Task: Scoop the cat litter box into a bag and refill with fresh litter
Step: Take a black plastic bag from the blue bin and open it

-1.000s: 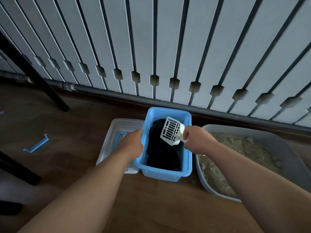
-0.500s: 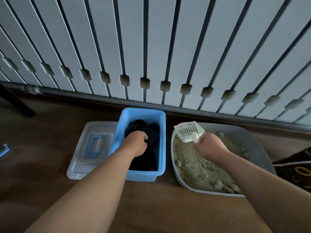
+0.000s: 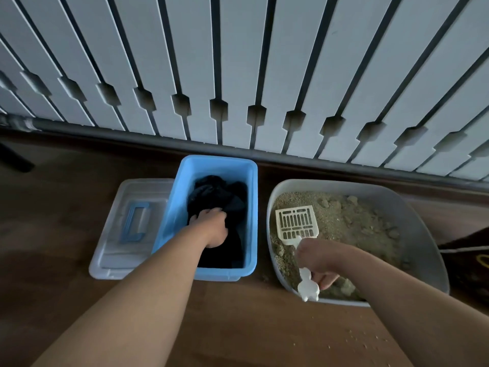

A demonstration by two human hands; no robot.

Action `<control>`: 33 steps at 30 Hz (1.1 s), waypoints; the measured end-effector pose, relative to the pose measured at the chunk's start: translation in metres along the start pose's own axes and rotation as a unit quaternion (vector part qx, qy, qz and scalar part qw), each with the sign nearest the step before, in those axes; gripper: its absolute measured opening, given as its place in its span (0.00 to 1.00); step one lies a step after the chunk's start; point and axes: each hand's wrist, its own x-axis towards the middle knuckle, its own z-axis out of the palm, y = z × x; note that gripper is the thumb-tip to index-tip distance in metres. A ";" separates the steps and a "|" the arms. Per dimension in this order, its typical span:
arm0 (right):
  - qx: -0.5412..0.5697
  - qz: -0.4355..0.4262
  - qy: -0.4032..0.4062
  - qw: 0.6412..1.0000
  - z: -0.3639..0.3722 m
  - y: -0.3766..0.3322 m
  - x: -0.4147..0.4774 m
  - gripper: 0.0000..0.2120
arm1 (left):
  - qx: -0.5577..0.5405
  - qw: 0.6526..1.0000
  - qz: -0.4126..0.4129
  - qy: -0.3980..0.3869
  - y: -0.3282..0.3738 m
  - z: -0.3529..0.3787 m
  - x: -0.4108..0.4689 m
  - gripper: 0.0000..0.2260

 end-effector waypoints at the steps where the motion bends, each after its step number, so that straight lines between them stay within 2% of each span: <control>1: 0.001 0.016 -0.011 1.000 -0.001 0.002 -0.001 0.14 | -0.042 0.998 -0.002 0.039 -0.001 -0.003 -0.001 0.20; 3: -0.025 0.038 -0.033 0.998 -0.003 0.003 -0.003 0.15 | -0.144 0.979 0.013 0.144 -0.002 -0.012 -0.009 0.10; 5: -0.083 0.046 -0.040 0.995 -0.004 0.000 -0.007 0.15 | -0.238 0.944 0.014 0.227 0.000 -0.028 -0.021 0.06; 7: -0.154 0.020 0.028 0.988 -0.010 -0.005 -0.006 0.12 | -0.317 0.908 0.005 0.273 0.004 -0.047 -0.033 0.04; 9: -0.174 -0.036 0.148 0.973 -0.017 -0.012 -0.003 0.10 | -0.368 0.883 0.008 0.292 0.010 -0.064 -0.044 0.05; 11: -0.055 -0.104 0.243 0.963 -0.023 -0.025 -0.007 0.11 | -0.404 0.863 0.024 0.302 0.016 -0.081 -0.055 0.08; 12: 0.038 -0.135 0.264 0.954 -0.026 -0.033 -0.013 0.18 | -0.422 0.855 0.037 0.300 0.019 -0.089 -0.061 0.09; 14: 0.203 -0.195 0.244 0.928 -0.030 -0.049 -0.030 0.35 | -0.463 0.839 0.067 0.279 0.025 -0.104 -0.075 0.13; 15: 0.271 -0.225 0.228 0.908 -0.030 -0.057 -0.037 0.39 | -0.476 0.834 0.081 0.268 0.028 -0.109 -0.081 0.15; 16: 0.327 -0.256 0.217 0.883 -0.031 -0.065 -0.041 0.38 | -0.483 0.829 0.096 0.264 0.031 -0.115 -0.088 0.17; 18: 0.422 -0.289 0.214 0.832 -0.033 -0.074 -0.042 0.22 | -0.476 0.829 0.123 0.268 0.036 -0.121 -0.096 0.19; 19: 0.460 -0.285 0.221 0.812 -0.035 -0.078 -0.044 0.14 | -0.460 0.833 0.132 0.277 0.036 -0.122 -0.099 0.19; 21: 0.533 -0.257 0.223 0.774 -0.040 -0.080 -0.047 0.04 | -0.418 0.844 0.134 0.309 0.034 -0.125 -0.103 0.17; 23: 0.599 -0.244 0.206 0.735 -0.046 -0.074 -0.047 0.04 | -0.382 0.851 0.097 0.345 0.026 -0.126 -0.108 0.15; 24: 0.615 -0.231 0.204 0.726 -0.048 -0.068 -0.046 0.05 | -0.377 0.850 0.076 0.361 0.022 -0.126 -0.108 0.14; 25: 0.599 -0.209 0.225 0.740 -0.050 -0.062 -0.044 0.06 | -0.382 0.846 0.053 0.368 0.018 -0.124 -0.107 0.13; 27: 0.478 -0.133 0.309 0.811 -0.051 -0.053 -0.044 0.07 | -0.405 0.837 0.019 0.368 0.017 -0.122 -0.107 0.12; 28: 0.433 -0.099 0.336 0.831 -0.050 -0.052 -0.047 0.09 | -0.416 0.833 0.009 0.366 0.019 -0.121 -0.107 0.11; 30: 0.469 -0.090 0.313 0.821 -0.047 -0.056 -0.059 0.19 | -0.443 0.821 0.007 0.359 0.025 -0.120 -0.105 0.10; 33: 0.565 -0.209 0.142 0.785 -0.041 -0.066 -0.076 0.41 | -0.491 0.810 0.017 0.319 0.040 -0.121 -0.103 0.11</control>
